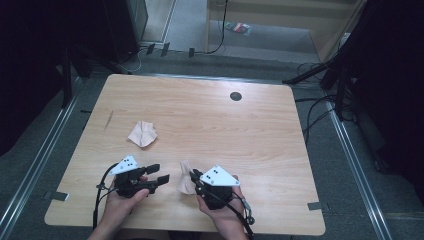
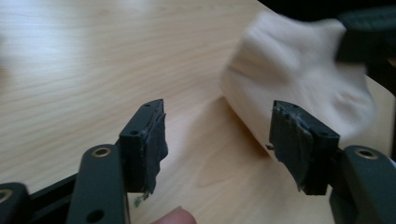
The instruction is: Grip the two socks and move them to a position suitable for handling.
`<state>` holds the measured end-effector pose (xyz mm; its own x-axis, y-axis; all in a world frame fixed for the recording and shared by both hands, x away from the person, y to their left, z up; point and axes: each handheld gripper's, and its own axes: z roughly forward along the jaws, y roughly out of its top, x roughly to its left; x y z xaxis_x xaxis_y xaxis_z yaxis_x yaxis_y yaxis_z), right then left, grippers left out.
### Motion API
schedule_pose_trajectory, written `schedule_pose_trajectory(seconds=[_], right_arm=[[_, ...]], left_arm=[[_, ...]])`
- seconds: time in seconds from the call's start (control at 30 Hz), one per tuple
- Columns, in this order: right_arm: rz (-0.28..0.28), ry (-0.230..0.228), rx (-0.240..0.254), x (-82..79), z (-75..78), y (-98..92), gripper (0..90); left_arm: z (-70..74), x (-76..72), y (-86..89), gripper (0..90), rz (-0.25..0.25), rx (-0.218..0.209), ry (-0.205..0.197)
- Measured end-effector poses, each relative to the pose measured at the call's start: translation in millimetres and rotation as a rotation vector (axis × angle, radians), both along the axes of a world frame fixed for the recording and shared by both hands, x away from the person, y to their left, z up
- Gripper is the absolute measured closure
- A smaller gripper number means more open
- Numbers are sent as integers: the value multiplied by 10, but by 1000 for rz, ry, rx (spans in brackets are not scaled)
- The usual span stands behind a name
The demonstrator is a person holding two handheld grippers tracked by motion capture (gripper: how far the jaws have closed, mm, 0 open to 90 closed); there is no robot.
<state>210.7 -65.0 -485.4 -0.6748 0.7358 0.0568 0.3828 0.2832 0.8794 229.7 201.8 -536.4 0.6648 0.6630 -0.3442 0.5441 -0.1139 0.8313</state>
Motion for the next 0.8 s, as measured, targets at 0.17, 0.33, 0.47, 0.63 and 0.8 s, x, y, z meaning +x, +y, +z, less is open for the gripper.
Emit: schedule_pose_trajectory(seconds=[0.17,0.33,0.47,0.63,0.8], right_arm=[[-16,-16,27,3,109,-63,850],[19,-30,48,-54,191,-16,850],[40,-35,70,-85,232,9,850],[43,-75,127,-93,292,-27,852],[25,-14,122,2,154,-58,852]], left_arm=[[-48,-103,-373,233,-93,87,-1],[-69,-159,-679,365,-66,222,-28],[-27,-197,-661,656,-6,226,-78],[225,-364,-372,891,252,359,-313],[212,-417,-469,884,219,435,-344]])
